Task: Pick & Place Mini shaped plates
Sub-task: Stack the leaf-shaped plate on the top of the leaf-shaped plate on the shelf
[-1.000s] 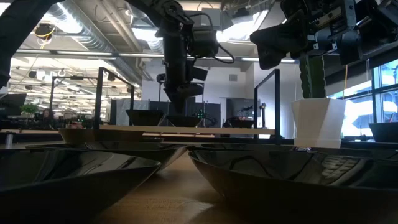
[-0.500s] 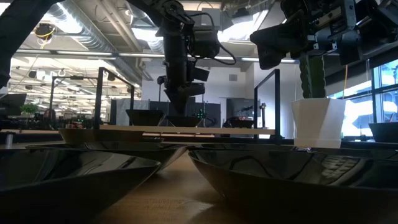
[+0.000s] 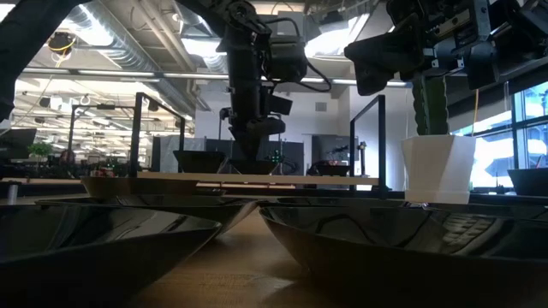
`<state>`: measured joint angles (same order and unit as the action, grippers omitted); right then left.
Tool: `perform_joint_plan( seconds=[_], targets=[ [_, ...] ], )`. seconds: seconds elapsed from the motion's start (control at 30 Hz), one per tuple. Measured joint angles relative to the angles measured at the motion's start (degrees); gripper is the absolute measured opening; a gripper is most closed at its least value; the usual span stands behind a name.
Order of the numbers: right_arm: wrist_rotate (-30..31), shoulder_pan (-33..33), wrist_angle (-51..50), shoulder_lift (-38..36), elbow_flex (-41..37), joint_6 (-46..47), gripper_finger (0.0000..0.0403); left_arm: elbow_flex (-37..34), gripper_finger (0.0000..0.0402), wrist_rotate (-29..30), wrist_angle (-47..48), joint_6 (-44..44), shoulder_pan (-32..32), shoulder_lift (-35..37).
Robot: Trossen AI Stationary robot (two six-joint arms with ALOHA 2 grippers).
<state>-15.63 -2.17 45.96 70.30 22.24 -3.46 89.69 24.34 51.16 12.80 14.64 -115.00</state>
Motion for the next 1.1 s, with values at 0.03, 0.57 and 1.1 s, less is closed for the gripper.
perform_joint_plan(
  seconds=[0.03,0.57,1.1],
  targets=[
    [0.0,0.0,0.0,0.0,0.0,0.0,0.0029,0.0,0.0001,0.0,0.0,0.0,0.0,0.0],
    [0.0,0.0,0.0,0.0,0.0,0.0,0.0029,0.0,0.0002,-1.8,-0.2,-0.2,-2.4,0.0],
    [0.0,0.0,0.0,0.0,0.0,0.0,0.0029,0.0,0.0002,-6.4,-3.9,-2.5,-4.8,0.0]
  ],
)
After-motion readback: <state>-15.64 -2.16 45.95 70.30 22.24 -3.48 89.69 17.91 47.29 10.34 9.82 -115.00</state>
